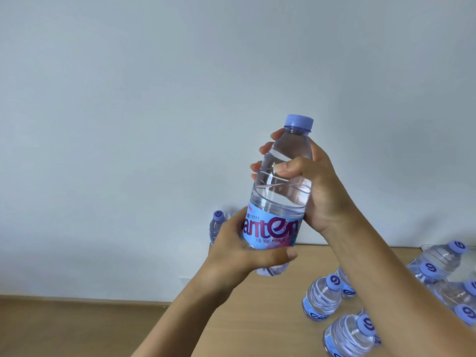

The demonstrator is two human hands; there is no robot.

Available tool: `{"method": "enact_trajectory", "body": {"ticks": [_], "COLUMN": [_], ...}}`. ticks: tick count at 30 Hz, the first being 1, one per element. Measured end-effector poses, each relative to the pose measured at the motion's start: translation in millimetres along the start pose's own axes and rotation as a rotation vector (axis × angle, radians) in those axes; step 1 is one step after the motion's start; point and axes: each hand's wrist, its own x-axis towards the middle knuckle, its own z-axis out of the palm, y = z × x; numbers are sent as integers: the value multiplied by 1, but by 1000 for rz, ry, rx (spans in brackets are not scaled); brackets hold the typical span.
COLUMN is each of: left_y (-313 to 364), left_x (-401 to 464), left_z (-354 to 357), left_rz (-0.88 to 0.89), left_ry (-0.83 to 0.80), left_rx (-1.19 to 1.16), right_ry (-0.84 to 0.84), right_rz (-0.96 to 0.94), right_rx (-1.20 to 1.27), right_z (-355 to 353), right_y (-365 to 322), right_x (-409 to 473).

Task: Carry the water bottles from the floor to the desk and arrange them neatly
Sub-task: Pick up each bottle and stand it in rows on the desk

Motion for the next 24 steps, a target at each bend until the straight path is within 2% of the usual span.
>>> {"method": "enact_trajectory", "body": {"ticks": [5, 8, 12, 16, 24], "left_y": [-2, -3, -5, -3, -6], "left_x": [-1, 0, 2, 7, 15], "left_z": [11, 16, 15, 5, -7], "left_rz": [74, 109, 71, -11, 4], "left_ry": [161, 262, 196, 48, 61], "left_rx": [77, 125, 49, 8, -13], "right_ry": [80, 165, 160, 81, 17], "right_rz": [-71, -75, -45, -8, 10], "right_rx": [-191, -208, -219, -179, -165], "right_z": [1, 4, 2, -3, 0], "right_y": [-2, 1, 1, -1, 5], "right_x": [-1, 0, 5, 11, 25]}}
